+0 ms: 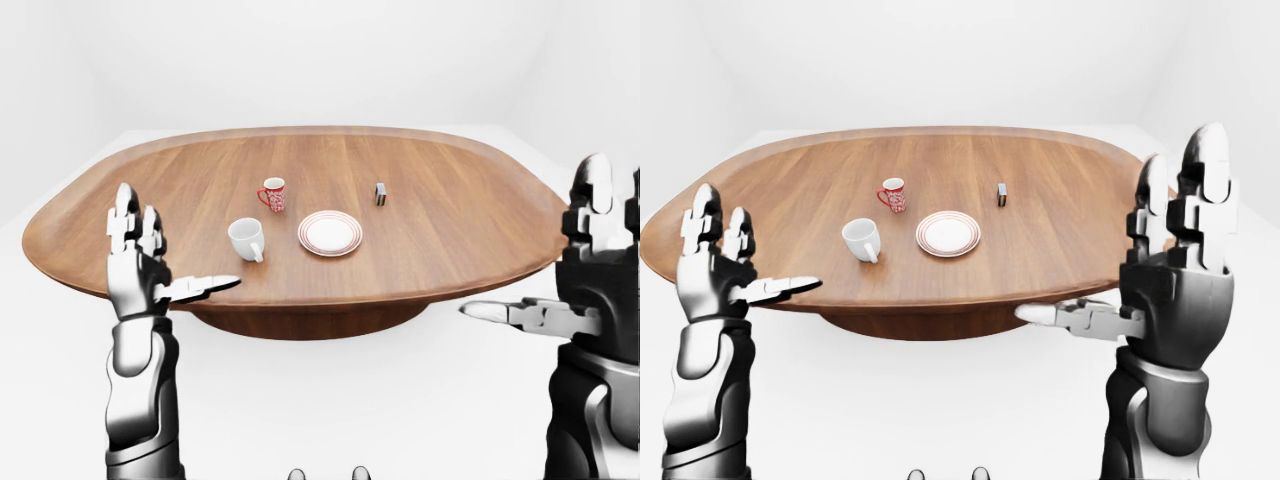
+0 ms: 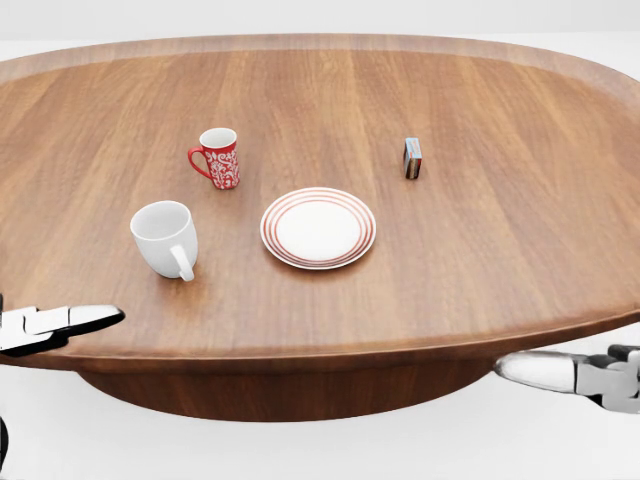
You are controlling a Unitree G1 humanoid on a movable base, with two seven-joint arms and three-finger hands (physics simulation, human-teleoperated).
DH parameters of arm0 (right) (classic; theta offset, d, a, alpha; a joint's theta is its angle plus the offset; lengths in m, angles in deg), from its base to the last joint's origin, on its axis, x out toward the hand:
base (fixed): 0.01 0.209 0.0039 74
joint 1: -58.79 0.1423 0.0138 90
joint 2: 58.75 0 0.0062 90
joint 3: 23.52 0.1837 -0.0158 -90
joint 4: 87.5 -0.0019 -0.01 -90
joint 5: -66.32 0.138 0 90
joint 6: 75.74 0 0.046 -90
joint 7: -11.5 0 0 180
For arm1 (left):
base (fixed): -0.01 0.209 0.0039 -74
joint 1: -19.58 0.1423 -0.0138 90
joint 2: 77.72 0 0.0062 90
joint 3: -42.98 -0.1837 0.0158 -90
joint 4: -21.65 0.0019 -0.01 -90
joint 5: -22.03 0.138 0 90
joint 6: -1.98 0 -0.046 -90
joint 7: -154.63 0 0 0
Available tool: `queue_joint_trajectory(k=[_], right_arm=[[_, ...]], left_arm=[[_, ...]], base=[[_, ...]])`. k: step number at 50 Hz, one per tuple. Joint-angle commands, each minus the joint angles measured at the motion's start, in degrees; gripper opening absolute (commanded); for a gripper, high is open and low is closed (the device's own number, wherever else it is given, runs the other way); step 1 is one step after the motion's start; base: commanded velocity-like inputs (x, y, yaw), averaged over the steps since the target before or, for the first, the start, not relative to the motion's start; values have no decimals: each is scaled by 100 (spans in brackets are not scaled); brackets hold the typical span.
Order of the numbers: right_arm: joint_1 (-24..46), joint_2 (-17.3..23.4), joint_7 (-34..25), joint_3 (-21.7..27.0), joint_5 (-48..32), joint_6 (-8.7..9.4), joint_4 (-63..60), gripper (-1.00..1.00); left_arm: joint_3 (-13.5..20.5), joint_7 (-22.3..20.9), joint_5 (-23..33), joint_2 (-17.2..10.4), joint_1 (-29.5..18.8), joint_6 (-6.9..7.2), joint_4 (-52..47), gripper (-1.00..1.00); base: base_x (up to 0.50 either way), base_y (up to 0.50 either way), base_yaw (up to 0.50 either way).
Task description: Put the white mug on the plate.
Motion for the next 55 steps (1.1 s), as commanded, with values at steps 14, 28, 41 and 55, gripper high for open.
queue_joint_trajectory(k=[14,28,41,55], right_arm=[[-319,1426,1238,804,1858,0,-1355,100],[-288,778,427,629,910,0,-1355,100],[-270,675,304,572,773,0,-1355,100],[-252,472,55,542,528,0,-1355,100]], left_arm=[[781,368,-901,-270,56,0,-1556,100],[728,382,-828,-243,75,0,-1510,100],[711,398,-814,-254,45,0,-1417,100],[667,402,-768,-241,38,0,-1410,100]], base=[[0,0,0],[0,30,0],[0,35,0],[0,35,0]])
